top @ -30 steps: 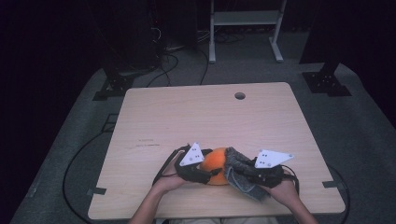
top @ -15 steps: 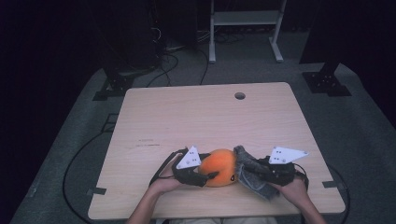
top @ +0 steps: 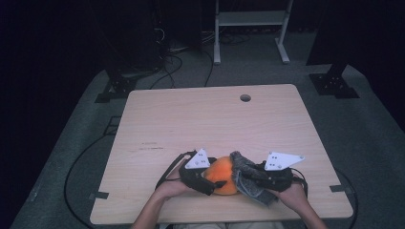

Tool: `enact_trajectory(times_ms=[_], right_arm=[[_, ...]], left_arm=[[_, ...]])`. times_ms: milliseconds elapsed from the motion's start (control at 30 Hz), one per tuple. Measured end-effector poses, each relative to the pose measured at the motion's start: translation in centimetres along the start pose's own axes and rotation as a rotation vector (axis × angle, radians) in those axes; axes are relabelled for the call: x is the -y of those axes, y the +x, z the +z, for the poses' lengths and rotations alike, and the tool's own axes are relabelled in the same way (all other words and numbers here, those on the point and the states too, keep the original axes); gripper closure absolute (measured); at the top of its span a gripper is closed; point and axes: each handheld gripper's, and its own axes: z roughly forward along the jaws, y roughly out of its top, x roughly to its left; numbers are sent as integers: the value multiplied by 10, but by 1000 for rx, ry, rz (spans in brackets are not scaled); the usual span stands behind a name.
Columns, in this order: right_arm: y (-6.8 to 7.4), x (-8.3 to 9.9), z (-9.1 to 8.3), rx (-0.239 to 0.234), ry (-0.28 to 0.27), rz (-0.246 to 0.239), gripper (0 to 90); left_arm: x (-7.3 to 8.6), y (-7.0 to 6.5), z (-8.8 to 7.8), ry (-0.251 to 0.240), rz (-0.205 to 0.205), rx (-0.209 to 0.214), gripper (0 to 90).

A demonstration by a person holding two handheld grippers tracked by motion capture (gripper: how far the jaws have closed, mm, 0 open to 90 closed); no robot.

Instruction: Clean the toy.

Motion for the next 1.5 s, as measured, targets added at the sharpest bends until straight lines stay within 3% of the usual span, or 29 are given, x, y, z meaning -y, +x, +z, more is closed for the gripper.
enact_trajectory(times_ms=[100, 167, 267, 300, 367, 433, 567, 667, 733, 967, 1067, 1200, 1300, 1367, 1500], right_arm=[[1, 0, -7, 24, 8, -2, 739], [1, -2, -14, 35, -3, -3, 739], [0, -7, -14, 53, -12, -5, 739], [-1, -7, -9, 61, 5, -6, 739], [-3, -6, -2, 48, 2, 6, 740], [2, -9, 3, 30, -3, -8, 740], [7, -11, 7, 24, 4, -42, 740], [-1, -1, 1, 42, 20, -20, 739], [-10, 8, -3, 40, 30, 24, 739], [-29, 31, -9, 45, 99, 98, 738], [-28, 25, -11, 39, 75, 91, 738], [-18, 7, -8, 11, -7, 56, 738], [-15, 4, 0, 4, 6, 38, 738], [-18, 10, 0, -8, 5, 64, 738], [-25, 27, -5, 23, 81, 93, 738]], left_arm=[[-5, -6, -2, -53, 75, -40, 376], [-8, -6, -2, -97, 114, -50, 389], [-7, 0, 4, -90, 156, -72, 374], [-5, 2, 4, -83, 140, -65, 331], [-4, 9, 0, -102, 38, -35, 218], [-4, 13, -8, -128, -31, -15, 189], [2, 14, -7, -86, -50, -21, 250], [3, 14, -7, -60, -51, -29, 257], [4, 15, -7, -56, -52, -32, 257], [11, 19, -12, -50, -65, -7, 257], [14, 19, -13, -48, -69, -3, 258], [15, 18, -12, -47, -67, 1, 258], [16, 19, -14, -33, -61, 1, 258], [17, 19, -15, -34, -61, 5, 258], [16, 17, -14, -26, -47, 15, 257]])
